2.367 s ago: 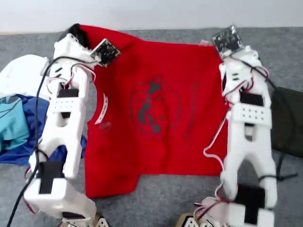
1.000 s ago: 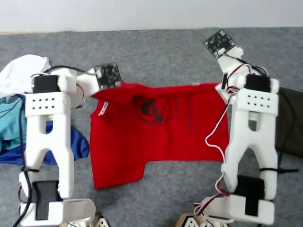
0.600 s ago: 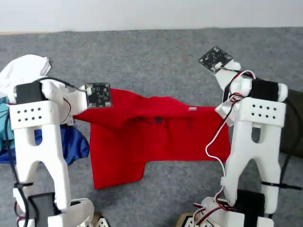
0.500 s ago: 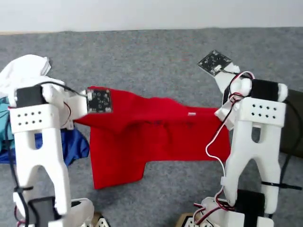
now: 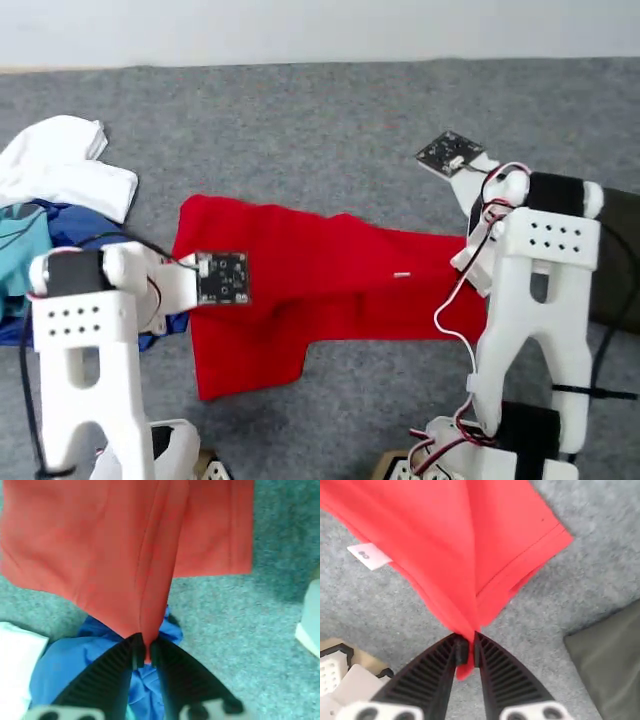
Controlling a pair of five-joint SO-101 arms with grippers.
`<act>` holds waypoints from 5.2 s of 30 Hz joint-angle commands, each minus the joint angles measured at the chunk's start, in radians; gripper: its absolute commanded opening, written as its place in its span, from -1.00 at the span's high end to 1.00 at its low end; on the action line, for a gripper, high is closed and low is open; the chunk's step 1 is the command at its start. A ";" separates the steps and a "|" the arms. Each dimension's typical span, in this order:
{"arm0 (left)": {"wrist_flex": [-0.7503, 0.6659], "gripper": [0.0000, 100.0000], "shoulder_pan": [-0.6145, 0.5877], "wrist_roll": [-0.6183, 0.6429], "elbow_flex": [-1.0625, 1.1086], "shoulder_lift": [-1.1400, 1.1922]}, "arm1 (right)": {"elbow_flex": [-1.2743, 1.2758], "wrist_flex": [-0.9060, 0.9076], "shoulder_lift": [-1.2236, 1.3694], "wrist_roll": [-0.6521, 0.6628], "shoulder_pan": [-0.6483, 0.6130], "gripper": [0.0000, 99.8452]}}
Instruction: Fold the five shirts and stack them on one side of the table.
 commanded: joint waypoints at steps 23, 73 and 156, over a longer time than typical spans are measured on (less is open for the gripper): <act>0.031 0.99 0.258 0.133 0.331 -0.362 | 0.121 -0.206 -0.044 0.101 0.093 0.98; -0.652 0.84 -0.285 0.875 0.360 -0.371 | 0.121 -0.214 -0.117 -0.253 0.102 0.51; -0.850 0.99 -0.284 0.872 0.591 -0.370 | -0.249 -0.469 0.716 -0.979 -0.065 0.83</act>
